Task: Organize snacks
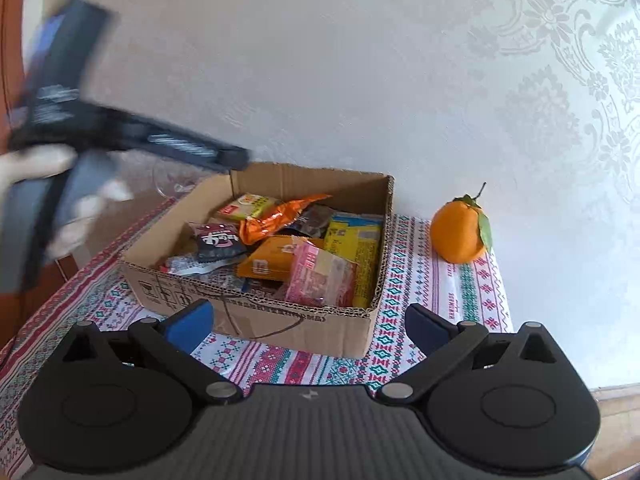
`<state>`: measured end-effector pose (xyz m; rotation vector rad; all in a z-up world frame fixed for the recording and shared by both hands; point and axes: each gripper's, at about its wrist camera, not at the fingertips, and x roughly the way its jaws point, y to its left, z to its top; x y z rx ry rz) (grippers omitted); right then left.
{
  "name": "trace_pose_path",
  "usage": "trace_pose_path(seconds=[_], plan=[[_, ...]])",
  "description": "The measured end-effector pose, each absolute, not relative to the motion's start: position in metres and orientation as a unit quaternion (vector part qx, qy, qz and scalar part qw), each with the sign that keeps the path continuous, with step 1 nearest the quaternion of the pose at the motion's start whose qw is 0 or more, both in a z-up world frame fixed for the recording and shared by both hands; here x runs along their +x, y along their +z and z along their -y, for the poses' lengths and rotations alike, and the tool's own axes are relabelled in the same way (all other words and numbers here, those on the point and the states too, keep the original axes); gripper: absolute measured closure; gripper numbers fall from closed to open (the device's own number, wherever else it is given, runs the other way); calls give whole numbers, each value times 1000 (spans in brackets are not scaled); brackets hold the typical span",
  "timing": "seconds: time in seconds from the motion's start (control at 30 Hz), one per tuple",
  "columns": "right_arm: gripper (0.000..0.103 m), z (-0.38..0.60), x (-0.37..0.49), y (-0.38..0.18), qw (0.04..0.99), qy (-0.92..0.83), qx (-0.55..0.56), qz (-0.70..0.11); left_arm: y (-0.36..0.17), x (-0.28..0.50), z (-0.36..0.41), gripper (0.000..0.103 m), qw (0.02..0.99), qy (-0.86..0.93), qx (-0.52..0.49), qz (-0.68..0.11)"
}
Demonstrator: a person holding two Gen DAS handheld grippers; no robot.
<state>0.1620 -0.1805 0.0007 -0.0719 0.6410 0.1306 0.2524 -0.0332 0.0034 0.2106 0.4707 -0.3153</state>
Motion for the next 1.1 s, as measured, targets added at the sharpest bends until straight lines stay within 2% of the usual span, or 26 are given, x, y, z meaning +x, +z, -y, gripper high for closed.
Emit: trace_pose_path(seconds=[0.2,0.5,1.1], plan=[[0,176,164,3,941,30,-31,-336,-3,204,7,0,962,-128,72,-230],[0,162,154,18,933,-10,-24,-358,-15,154,-11,0,951,-78,38,-297],[0,139,143,41,938,-25,-33,-344,-5,137,-16,0,949,-64,22,-309]])
